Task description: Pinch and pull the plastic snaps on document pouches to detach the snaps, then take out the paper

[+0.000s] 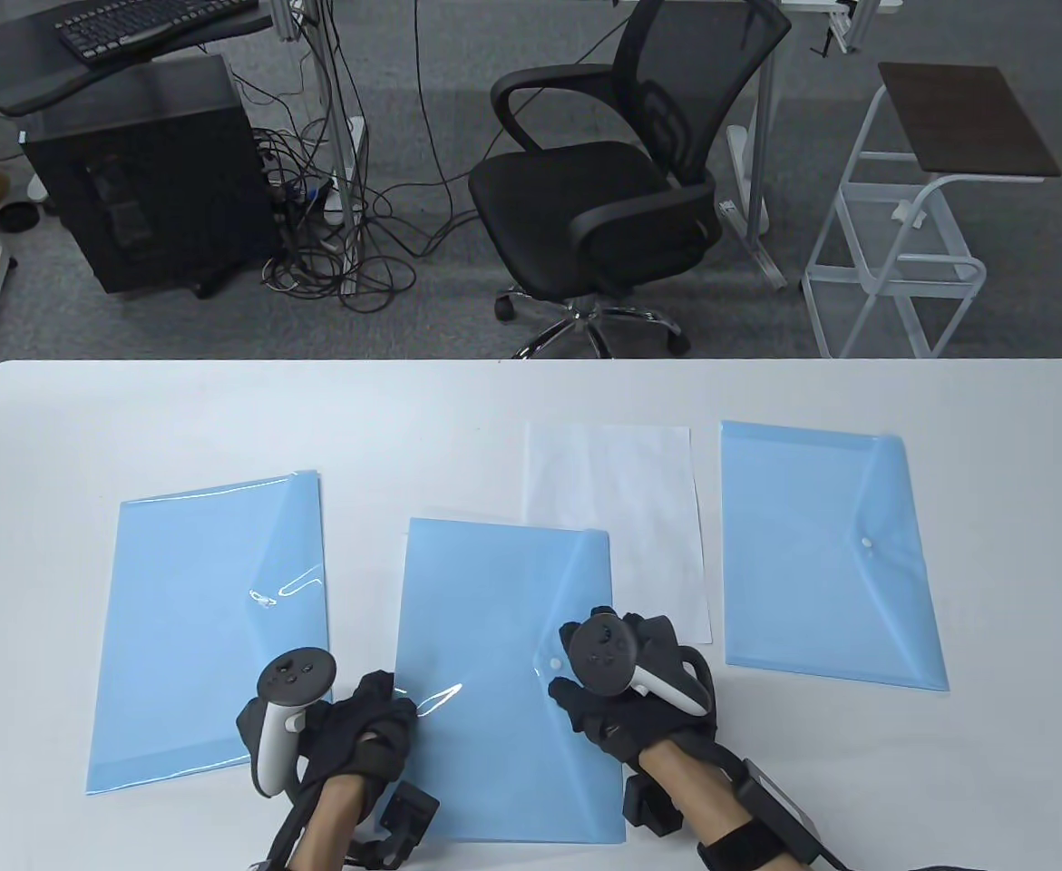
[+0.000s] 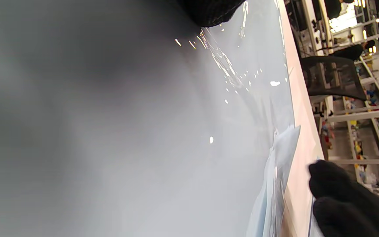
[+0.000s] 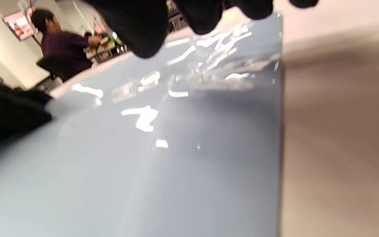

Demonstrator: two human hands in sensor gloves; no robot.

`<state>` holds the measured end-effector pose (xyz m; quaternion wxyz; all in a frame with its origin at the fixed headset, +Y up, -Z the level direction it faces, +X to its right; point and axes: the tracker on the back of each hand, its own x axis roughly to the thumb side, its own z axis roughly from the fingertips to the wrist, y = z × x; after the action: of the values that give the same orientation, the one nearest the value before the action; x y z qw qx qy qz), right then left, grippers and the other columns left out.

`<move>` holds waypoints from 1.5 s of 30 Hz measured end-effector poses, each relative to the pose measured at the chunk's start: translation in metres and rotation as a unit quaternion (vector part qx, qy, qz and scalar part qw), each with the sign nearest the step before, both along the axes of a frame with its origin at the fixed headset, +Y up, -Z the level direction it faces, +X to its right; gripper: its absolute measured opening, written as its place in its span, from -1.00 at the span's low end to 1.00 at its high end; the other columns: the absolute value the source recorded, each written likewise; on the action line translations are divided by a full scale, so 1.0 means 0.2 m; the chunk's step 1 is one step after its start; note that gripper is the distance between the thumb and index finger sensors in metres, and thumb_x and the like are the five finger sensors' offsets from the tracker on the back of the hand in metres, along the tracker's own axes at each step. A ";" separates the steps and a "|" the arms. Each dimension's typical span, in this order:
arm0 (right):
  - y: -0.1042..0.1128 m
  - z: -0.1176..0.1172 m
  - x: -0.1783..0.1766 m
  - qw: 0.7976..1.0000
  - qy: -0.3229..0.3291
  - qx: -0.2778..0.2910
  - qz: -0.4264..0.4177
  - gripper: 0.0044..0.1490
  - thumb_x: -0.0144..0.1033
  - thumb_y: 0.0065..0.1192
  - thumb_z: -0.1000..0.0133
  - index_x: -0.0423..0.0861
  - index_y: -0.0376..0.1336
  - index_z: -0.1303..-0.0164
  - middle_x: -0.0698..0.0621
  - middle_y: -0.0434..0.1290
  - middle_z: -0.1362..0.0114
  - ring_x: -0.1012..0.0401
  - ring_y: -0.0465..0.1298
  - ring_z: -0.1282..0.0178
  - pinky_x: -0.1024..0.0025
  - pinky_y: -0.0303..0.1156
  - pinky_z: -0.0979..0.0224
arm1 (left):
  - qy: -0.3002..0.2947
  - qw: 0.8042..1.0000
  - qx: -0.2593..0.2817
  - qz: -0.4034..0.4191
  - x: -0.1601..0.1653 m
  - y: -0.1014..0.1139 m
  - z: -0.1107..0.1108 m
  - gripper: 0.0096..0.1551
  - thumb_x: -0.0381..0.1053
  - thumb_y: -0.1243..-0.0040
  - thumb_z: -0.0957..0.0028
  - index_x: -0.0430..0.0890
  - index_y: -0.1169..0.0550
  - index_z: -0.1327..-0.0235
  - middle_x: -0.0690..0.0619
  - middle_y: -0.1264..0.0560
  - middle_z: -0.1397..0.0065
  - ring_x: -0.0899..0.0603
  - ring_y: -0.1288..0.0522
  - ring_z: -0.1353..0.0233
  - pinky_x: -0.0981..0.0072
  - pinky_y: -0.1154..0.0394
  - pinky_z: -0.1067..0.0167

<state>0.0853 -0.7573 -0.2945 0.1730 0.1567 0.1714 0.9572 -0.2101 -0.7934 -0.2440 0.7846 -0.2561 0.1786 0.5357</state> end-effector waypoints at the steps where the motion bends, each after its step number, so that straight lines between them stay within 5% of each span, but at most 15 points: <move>1: 0.03 0.00 0.03 1.000 -0.007 0.002 -0.009 -0.06 -0.02 0.14 -0.27 -0.29 0.00 -0.71 -0.55 -0.01 -0.77 -0.57 0.01 -0.59 -0.64 0.02 -0.38 | 0.000 1.000 0.001 -0.003 0.00 0.00 0.00 -0.44 -0.19 -0.04 -0.23 -0.22 -0.22 -0.48 -0.04 -0.51 -0.32 -0.12 -0.71 -0.05 0.15 -0.71 -0.01; 11: 0.21 0.03 0.34 0.993 -0.083 0.059 -0.058 0.08 0.22 0.11 -0.24 -0.18 -0.09 -0.79 -0.51 -0.11 -0.82 -0.59 -0.03 -0.62 -0.68 0.01 -0.39 | -0.001 1.000 0.004 -0.011 0.00 0.00 0.00 -0.44 -0.19 -0.03 -0.23 -0.21 -0.22 -0.48 -0.03 -0.51 -0.32 -0.11 -0.71 -0.05 0.16 -0.70 -0.01; 20: 0.14 0.04 0.57 0.984 -0.141 0.088 -0.070 0.14 0.35 0.06 -0.21 -0.04 -0.21 -0.82 -0.38 -0.30 -0.86 -0.59 -0.25 -0.64 -0.73 -0.14 -0.40 | 0.002 1.000 0.001 -0.012 0.01 0.00 0.00 -0.45 -0.19 -0.02 -0.24 -0.20 -0.22 -0.48 -0.02 -0.51 -0.32 -0.11 -0.71 -0.05 0.16 -0.70 -0.01; 29: 0.10 0.06 0.62 0.981 -0.153 0.092 -0.070 0.14 0.37 0.05 -0.20 -0.04 -0.20 -0.82 -0.38 -0.30 -0.86 -0.58 -0.24 -0.65 -0.73 -0.15 -0.40 | 0.016 0.999 -0.016 0.037 -0.02 -0.01 0.01 -0.46 -0.21 -0.02 -0.23 -0.20 -0.25 -0.46 -0.06 -0.52 -0.32 -0.13 -0.71 -0.04 0.14 -0.71 0.01; 36: 0.10 0.07 0.62 0.981 -0.153 0.088 -0.081 0.14 0.35 0.06 -0.20 -0.05 -0.18 -0.81 -0.38 -0.28 -0.86 -0.58 -0.23 -0.64 -0.72 -0.14 -0.40 | 0.022 0.996 0.016 0.086 -0.05 0.11 0.02 -0.47 -0.22 -0.04 -0.21 -0.22 -0.28 -0.45 -0.09 -0.55 -0.29 -0.13 -0.73 0.01 0.14 -0.72 0.06; 45: 0.11 0.08 0.64 0.979 -0.155 0.086 -0.096 0.13 0.35 0.06 -0.21 -0.05 -0.17 -0.81 -0.39 -0.26 -0.86 -0.58 -0.22 -0.64 -0.72 -0.14 -0.39 | 0.110 0.987 0.094 0.069 -0.30 0.36 -0.09 -0.50 -0.19 -0.06 -0.23 -0.17 -0.34 -0.44 -0.07 -0.57 -0.25 -0.13 -0.73 0.04 0.12 -0.71 0.08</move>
<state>0.2123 -0.7344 -0.2791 0.2744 0.0361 0.0432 0.9600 -0.2699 -0.7207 -0.2612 0.7416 -0.1326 0.1948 0.6280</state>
